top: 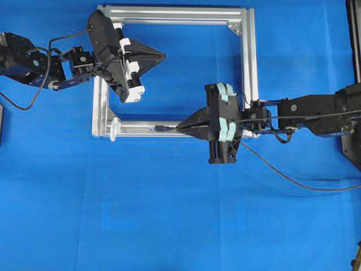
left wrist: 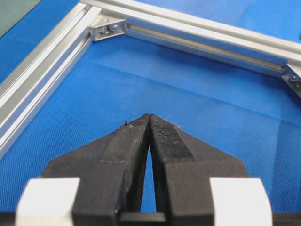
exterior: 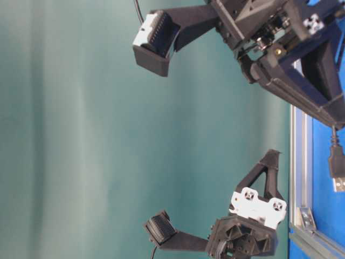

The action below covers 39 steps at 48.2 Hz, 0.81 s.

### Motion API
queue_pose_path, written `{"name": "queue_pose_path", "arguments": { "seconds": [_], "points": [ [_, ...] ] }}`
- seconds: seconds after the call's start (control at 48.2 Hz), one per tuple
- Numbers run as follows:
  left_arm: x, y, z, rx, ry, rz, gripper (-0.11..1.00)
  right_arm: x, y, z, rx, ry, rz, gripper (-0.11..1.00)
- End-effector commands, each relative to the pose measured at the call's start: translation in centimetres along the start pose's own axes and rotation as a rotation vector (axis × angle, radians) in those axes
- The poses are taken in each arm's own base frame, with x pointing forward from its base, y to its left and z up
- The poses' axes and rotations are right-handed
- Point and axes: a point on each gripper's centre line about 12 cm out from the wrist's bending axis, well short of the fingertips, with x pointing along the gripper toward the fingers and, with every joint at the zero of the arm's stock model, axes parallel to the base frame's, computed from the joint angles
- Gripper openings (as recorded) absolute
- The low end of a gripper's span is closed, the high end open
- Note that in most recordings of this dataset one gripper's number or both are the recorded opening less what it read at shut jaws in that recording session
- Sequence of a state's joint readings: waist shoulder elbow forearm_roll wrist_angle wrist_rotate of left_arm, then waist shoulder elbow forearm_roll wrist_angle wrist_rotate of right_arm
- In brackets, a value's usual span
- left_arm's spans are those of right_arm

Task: Insert the wire through the string loop located on the left side.
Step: 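Carry the held plug left toward the white zip-tie loop on the frame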

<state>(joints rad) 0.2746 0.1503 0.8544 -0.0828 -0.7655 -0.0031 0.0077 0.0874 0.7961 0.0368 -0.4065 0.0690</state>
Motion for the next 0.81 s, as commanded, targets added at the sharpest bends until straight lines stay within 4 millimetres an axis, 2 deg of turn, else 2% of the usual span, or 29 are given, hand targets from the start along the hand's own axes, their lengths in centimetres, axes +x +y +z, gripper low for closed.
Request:
{"name": "queue_pose_path", "arguments": {
  "seconds": [0.0,0.208,0.561,0.789],
  "points": [
    [-0.2,-0.1,1.5,-0.002,-0.044,-0.005,0.00,-0.4,0.1,1.3,-0.003,-0.044,0.004,-0.01],
    [-0.2,-0.2,1.5,-0.002,-0.046,-0.005,0.00,0.4,0.1,1.4,0.006,-0.046,0.003,-0.01],
    [-0.2,-0.2,1.5,-0.002,-0.046,-0.005,0.00,3.7,0.3,2.9,0.008,-0.073,0.005,-0.01],
    [-0.2,-0.2,1.5,-0.002,-0.046,-0.005,0.00,4.6,0.4,3.3,0.010,-0.081,0.005,-0.01]
  ]
}}
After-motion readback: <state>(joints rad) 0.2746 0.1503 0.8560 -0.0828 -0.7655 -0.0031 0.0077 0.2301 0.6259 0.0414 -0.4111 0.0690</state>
